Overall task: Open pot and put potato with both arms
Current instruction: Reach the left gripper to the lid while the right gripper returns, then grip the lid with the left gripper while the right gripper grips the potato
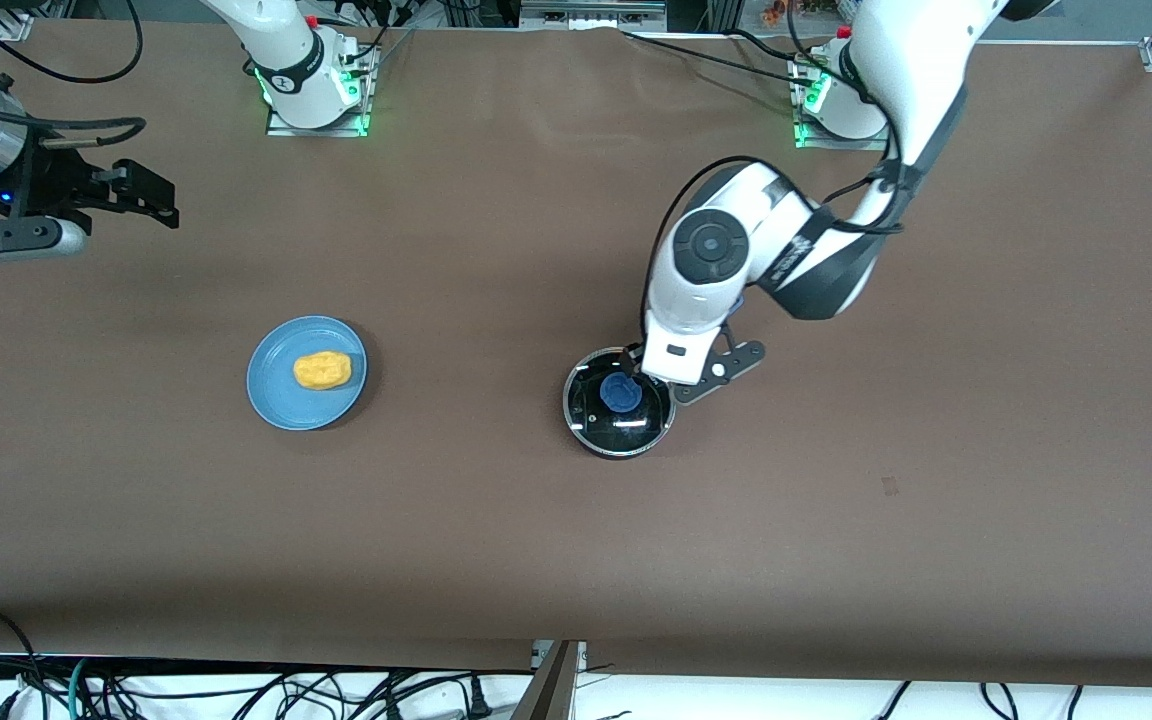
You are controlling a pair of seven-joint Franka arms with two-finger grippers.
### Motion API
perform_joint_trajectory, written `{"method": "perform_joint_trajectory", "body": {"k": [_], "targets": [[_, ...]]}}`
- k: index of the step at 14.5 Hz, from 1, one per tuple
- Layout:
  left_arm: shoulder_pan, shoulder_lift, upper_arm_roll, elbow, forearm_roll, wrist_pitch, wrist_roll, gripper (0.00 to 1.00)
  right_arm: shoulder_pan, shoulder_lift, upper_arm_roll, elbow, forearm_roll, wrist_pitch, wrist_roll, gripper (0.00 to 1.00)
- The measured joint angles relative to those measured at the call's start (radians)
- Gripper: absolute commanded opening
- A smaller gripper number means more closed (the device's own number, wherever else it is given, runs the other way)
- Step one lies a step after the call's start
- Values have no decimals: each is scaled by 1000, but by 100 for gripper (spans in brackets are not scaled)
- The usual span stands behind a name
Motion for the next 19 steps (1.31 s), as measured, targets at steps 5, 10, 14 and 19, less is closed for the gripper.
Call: {"method": "perform_joint_trajectory", "body": {"k": [5, 10, 14, 19], "targets": [[-13, 34, 3, 40, 1, 35, -93, 100, -2, 30, -3, -172, 0, 220, 4, 100], [-99, 94, 65, 127, 1, 35, -164, 100, -8, 134, -6, -237, 0, 366, 65, 100], [-188, 152, 145, 176, 1, 61, -209, 100, -10, 218, -6, -237, 0, 428, 148, 100], [-210, 178, 167, 196, 1, 84, -222, 100, -10, 313, -6, -273, 46, 598, 219, 100]]}}
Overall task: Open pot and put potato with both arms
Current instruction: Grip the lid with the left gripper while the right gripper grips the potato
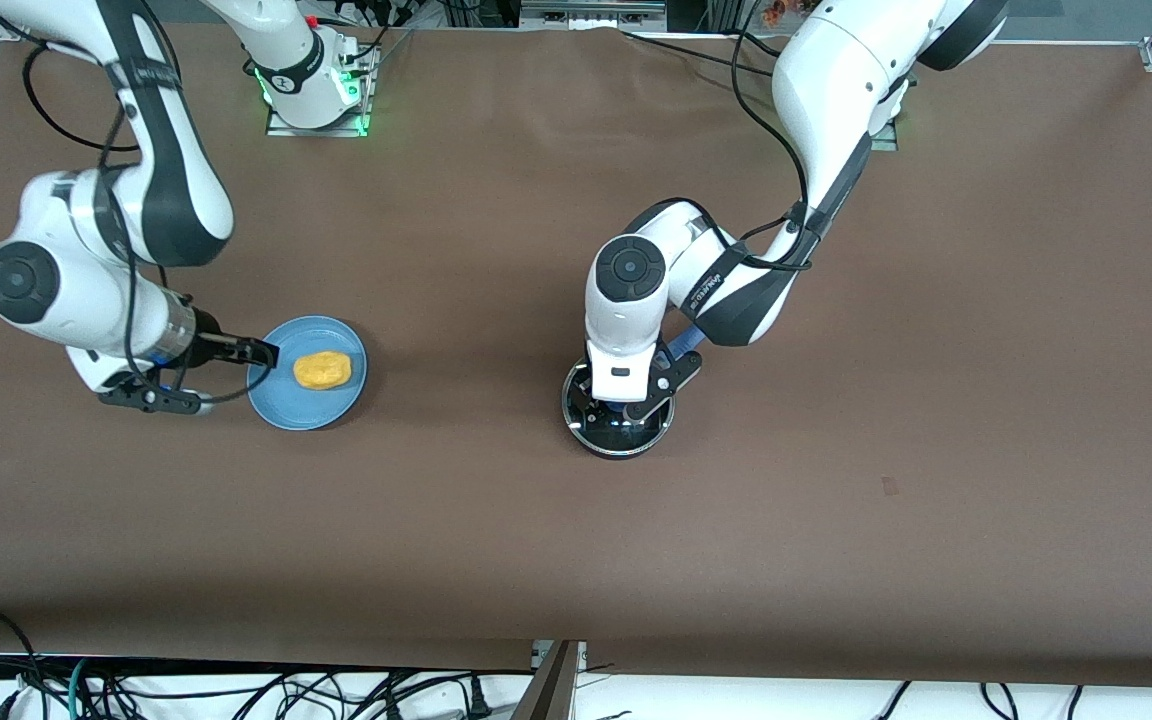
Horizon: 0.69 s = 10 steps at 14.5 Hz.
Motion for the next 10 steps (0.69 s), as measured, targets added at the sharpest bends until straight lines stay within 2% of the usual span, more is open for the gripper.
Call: {"method": "perform_joint_trajectory", "body": {"k": [3, 4, 5, 8, 10], "targets": [[0, 1, 5, 6, 0, 2, 0, 100, 0, 99, 0, -27, 88, 104, 43, 100], [0, 1, 5, 7, 0, 2, 0, 98, 0, 125, 0, -46, 113, 143, 48, 100], [0, 1, 5, 8, 0, 2, 0, 92, 0, 142, 0, -73, 132, 184, 51, 100], [0, 5, 6, 8, 0, 2, 0, 87, 0, 152, 0, -140, 158, 244, 61, 99], [0, 8, 6, 8, 0, 2, 0, 78, 0, 151, 0, -144, 165, 245, 74, 98]]}}
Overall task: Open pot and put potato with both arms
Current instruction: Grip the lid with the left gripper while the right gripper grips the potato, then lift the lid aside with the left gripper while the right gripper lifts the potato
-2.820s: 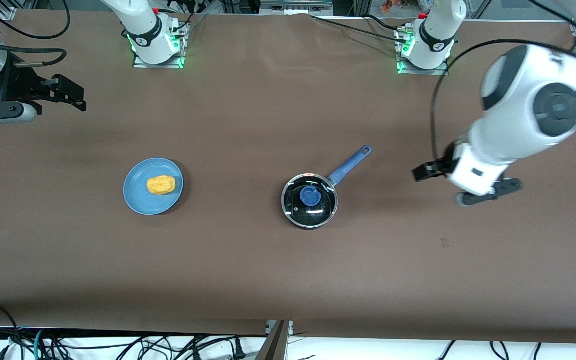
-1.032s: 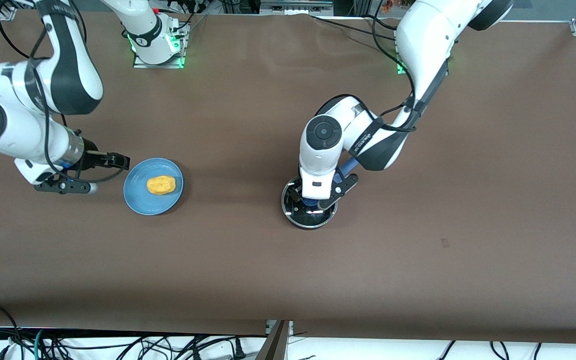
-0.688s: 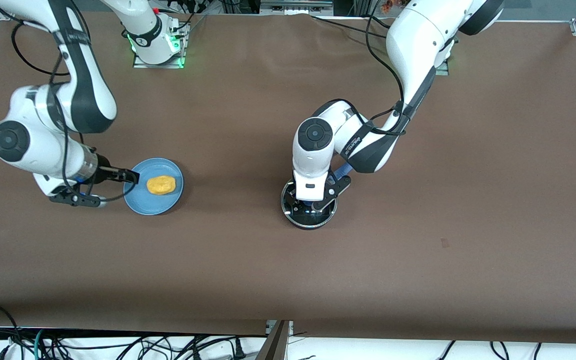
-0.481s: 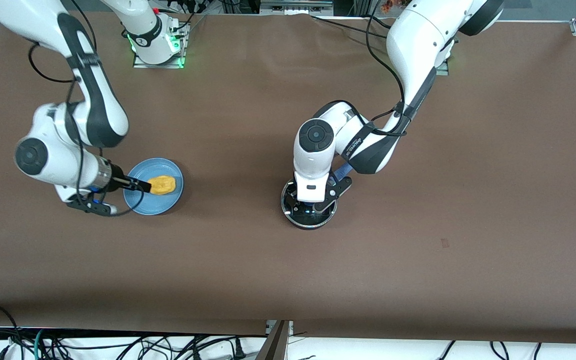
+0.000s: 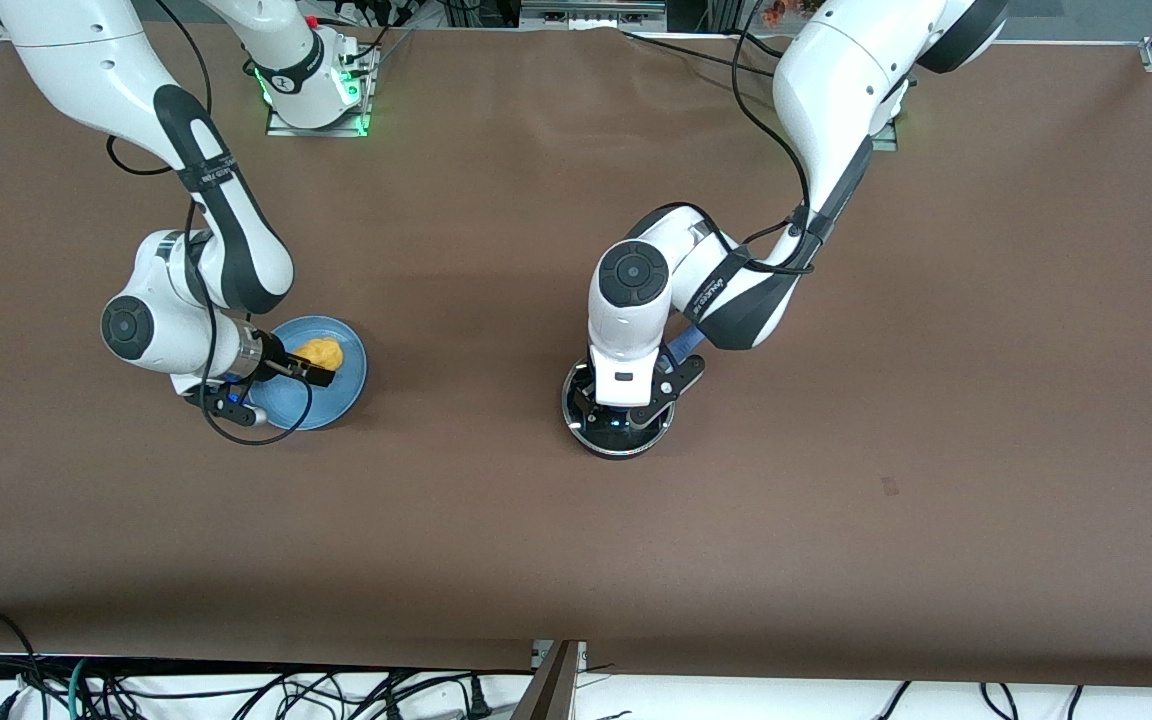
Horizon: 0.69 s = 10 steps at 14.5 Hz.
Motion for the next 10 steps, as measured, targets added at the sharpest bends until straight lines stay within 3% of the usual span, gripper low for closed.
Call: {"method": "perform_joint_trajectory", "body": {"k": [2, 3, 6, 7, 10], "targets": [[0, 2, 0, 0, 0, 2, 0, 63, 0, -4, 0, 0, 7, 0, 9, 91], [0, 2, 0, 0, 0, 2, 0, 63, 0, -5, 0, 0, 9, 0, 9, 87], [0, 2, 0, 8, 0, 2, 0, 44, 0, -7, 0, 0, 10, 0, 11, 81], [0, 3, 0, 8, 0, 2, 0, 40, 0, -7, 0, 0, 10, 0, 12, 75], [0, 4, 1, 8, 0, 2, 0, 36, 0, -7, 0, -2, 10, 0, 12, 76]]}}
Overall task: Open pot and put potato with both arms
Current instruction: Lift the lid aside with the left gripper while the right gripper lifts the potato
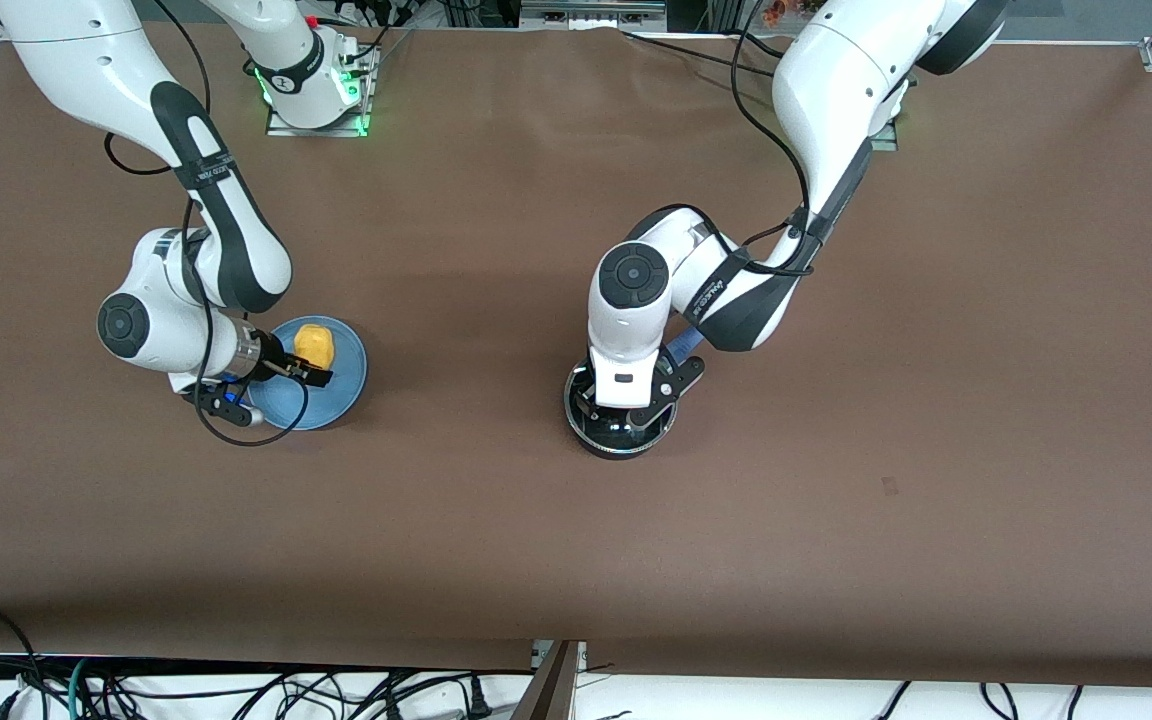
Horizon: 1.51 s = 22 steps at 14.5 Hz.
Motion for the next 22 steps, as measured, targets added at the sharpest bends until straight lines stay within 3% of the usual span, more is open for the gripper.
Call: {"method": "perform_joint_trajectory", "body": {"k": [1, 3, 5, 10, 12, 16, 22], "targets": [[0, 2, 1, 0, 0, 0, 0, 35, 0, 0, 0, -2, 0, -1, 0, 84], [1, 5, 2, 0, 0, 1, 0, 35, 0, 0, 2, -8, 0, -5, 0, 89], [2, 5, 4, 8, 0, 1, 5, 34, 0, 0, 5, -10, 0, -17, 0, 87], [38, 0, 20, 54, 0, -3, 30, 32, 0, -2, 8, -13, 0, -32, 0, 47], [75, -12, 18, 81, 0, -54, 106, 32, 0, -3, 8, -14, 0, -33, -2, 37], [161, -49, 14, 148, -26, -230, 329, 32, 0, -23, 8, 31, 0, -136, -7, 37], [323, -144, 14, 162, -81, -392, 691, 32, 14, -47, 20, 252, 11, -388, 120, 37]]}}
